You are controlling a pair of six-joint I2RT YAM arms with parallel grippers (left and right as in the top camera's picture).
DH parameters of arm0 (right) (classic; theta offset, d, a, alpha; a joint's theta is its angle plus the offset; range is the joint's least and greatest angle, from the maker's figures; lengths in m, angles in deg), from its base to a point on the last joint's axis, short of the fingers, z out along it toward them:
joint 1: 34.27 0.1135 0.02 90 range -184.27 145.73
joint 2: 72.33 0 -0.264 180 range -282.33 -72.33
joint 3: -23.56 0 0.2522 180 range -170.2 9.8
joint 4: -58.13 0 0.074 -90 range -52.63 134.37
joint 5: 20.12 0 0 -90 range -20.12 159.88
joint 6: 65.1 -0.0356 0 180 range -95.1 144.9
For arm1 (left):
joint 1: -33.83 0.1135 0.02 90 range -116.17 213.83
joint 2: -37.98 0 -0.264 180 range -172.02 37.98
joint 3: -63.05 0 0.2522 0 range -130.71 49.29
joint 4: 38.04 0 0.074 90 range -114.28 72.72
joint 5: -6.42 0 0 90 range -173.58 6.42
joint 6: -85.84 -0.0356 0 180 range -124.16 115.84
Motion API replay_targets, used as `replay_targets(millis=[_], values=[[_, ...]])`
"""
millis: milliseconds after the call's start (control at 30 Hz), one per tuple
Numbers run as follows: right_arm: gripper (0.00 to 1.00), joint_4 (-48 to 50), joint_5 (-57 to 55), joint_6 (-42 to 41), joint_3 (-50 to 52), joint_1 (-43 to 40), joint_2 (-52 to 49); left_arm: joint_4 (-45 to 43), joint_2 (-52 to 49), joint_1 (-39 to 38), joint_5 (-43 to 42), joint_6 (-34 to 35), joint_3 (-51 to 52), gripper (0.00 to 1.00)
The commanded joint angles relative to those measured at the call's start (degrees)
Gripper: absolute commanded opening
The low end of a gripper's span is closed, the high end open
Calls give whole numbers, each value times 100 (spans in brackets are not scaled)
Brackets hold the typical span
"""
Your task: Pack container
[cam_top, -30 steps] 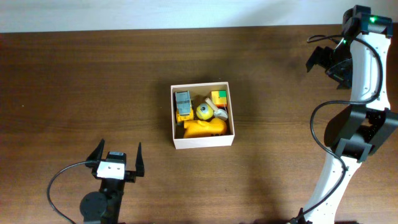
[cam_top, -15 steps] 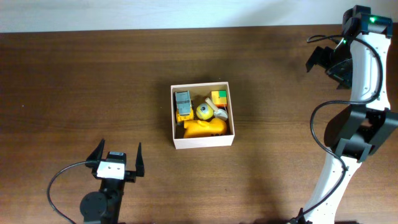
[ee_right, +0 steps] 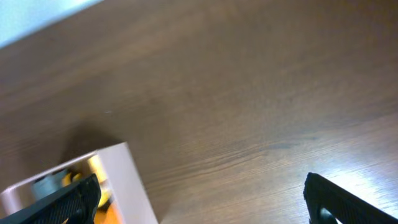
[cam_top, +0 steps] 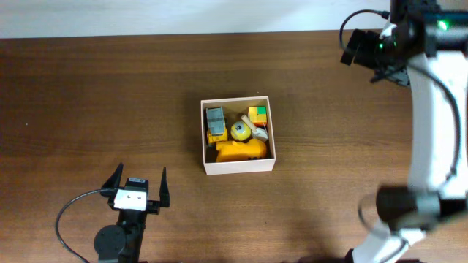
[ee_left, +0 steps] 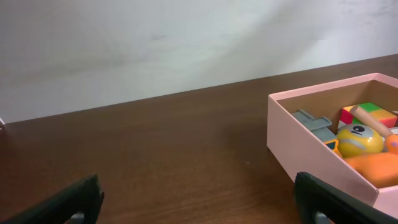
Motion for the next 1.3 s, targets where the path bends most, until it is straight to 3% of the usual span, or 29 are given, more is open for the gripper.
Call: replay_targets(millis=[0,133,333,433,600,767,1000,1267], values=[[98,142,-835,306,579,417,933,22,55,17,44,-94,31,99],[99,649,-1429,404,1515,802,1873,22,55,17,44,-96,31,99],[99,2758,-1368,409,3460,946,3405,22,55,17,44,-94,31,99],[99,3939,-1335,468,4728,946,4277,22,55,17,44,-96,31,99],[99,5727,-793,1344,6902,942,5783,22,55,20,44,-94,31,99],[99,7058,-791,1377,9152,942,7475,22,55,20,44,-94,31,99],[99,7799,-791,1401,10963,942,8974,20,55,20,44,-96,31,99],[99,7956,-789,1486,12266,935,10441,22,55,20,44,-96,31,99]])
